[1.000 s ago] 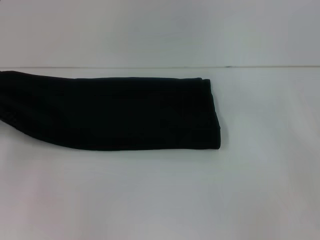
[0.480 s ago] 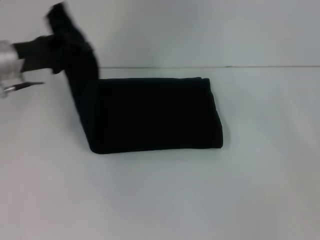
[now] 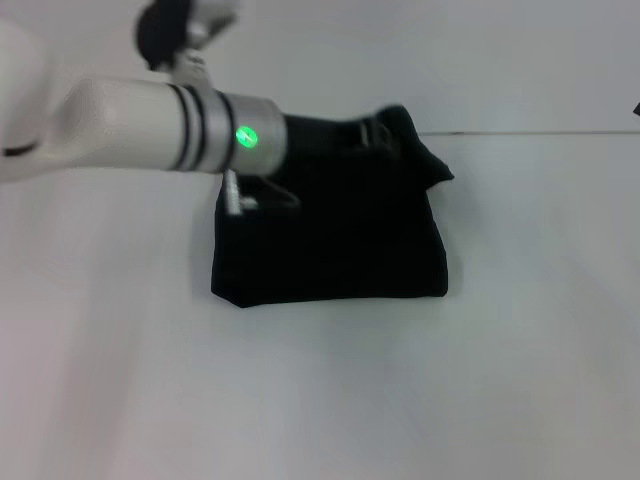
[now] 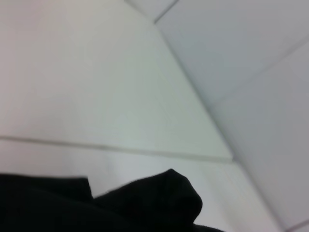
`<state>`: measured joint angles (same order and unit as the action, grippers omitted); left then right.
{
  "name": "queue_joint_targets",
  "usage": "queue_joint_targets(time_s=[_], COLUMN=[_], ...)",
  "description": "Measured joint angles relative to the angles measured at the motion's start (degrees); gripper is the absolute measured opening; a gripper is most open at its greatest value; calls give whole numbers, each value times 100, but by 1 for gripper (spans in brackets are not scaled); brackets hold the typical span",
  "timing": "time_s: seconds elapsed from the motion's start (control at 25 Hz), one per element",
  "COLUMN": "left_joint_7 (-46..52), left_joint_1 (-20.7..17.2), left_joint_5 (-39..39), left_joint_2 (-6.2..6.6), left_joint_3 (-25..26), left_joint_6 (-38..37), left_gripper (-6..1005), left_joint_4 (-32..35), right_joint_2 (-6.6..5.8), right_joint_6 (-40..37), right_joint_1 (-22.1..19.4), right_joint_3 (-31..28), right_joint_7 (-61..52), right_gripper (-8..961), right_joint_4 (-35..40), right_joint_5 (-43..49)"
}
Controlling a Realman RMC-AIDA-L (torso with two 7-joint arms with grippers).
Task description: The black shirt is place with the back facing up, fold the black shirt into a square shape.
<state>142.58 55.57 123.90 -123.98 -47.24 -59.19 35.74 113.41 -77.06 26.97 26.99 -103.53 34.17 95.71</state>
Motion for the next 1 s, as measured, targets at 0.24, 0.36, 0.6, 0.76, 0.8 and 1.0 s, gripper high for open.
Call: queue_joint_targets(time_s=[0.24, 0.36, 0.6, 0.76, 0.8, 1.0], left_joint_7=[-1149, -1746, -1707, -1135, -926, -127], left_joint_1=[125, 35, -462, -775, -851, -1143], left_joint_5=[-861, -1038, -1200, -1291, -1295, -1242], left_joint_2=[-44, 14, 439, 746, 828, 1155], left_joint_3=[-1358, -1523, -919, 117, 240, 279], left_joint_6=[-150, -773, -1122, -1184, -1191, -1250], left_gripper=[35, 96, 431, 588, 609, 715], left_joint_4=[-373, -210, 79, 13, -5, -27], right_joint_2=[-7, -17, -132, -254, -288, -487], right_joint_6=[18, 21, 30, 67, 77, 93], right_joint_1=[16, 2, 46, 193, 254, 706], right_joint_3=[7, -2, 30, 35, 35, 100], right_joint_7=[0, 0, -111, -630, -804, -1954], right_gripper=[775, 775, 775, 775, 775, 775], right_joint_4=[0, 0, -164, -171, -170, -132], right_joint_5=[0, 5, 78, 611, 787, 1994])
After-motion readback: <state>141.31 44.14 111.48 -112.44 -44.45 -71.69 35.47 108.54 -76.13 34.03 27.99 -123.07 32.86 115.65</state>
